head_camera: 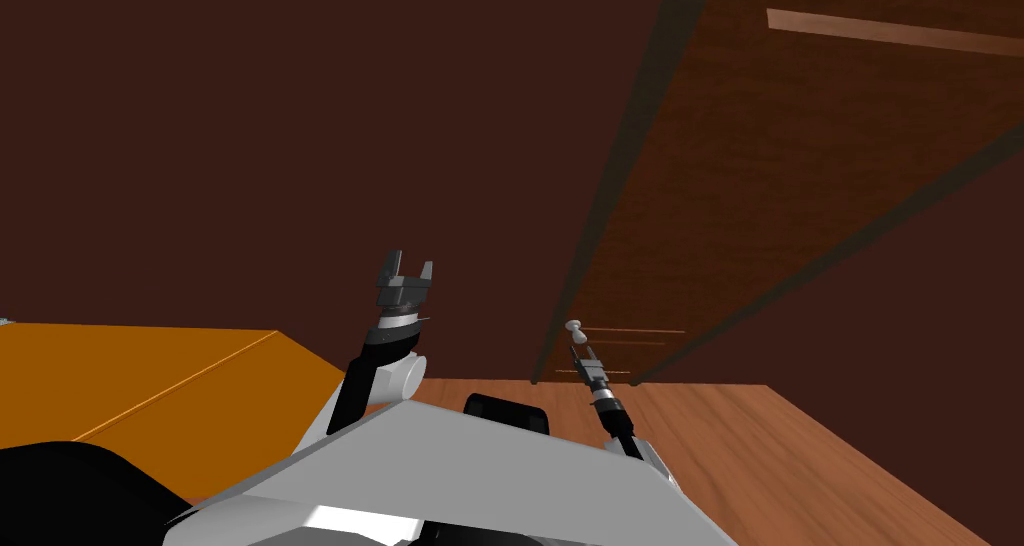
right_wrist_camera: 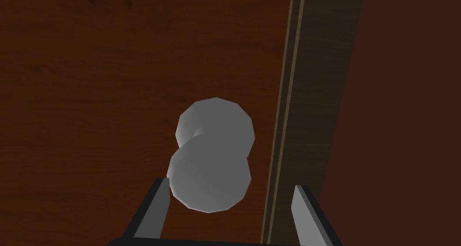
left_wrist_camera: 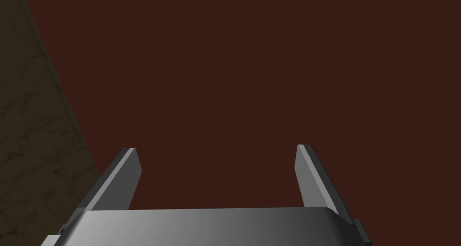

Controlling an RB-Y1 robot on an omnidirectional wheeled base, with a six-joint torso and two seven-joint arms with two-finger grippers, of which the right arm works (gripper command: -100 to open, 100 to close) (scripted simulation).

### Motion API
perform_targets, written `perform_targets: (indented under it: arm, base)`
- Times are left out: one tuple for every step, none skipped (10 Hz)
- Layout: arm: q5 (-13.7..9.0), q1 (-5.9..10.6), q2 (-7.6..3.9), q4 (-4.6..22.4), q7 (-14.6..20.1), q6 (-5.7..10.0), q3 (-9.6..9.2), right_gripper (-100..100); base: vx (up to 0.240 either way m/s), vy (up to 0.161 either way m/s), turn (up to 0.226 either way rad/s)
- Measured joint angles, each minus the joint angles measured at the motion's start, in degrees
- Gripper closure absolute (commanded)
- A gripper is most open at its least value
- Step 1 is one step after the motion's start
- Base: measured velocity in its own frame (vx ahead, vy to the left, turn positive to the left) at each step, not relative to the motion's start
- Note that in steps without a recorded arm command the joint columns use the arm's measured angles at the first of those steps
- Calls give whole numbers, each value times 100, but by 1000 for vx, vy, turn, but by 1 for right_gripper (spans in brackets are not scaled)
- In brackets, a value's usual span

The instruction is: Pull the door open

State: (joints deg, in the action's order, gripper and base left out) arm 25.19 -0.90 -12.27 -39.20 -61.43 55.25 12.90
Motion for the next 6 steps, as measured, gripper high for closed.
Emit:
perform_targets:
  arm:
    - [7,-17,-26,-43,26,1,-11,-100]
    - [13,-19,-56,-54,45,18,-18,-100]
    - [18,-27,-92,-70,66,39,-24,-100]
    - [22,-33,-121,-84,85,59,-30,-100]
    - [23,-37,-125,-84,89,63,-31,-100]
    - [125,-3,-81,-56,97,75,76,-100]
  base:
    - [-225,-41,-40]
    - [-196,-32,-31]
    - [-178,-28,-27]
    - [-84,-13,-7]
    - [60,19,40]
    - [163,45,33]
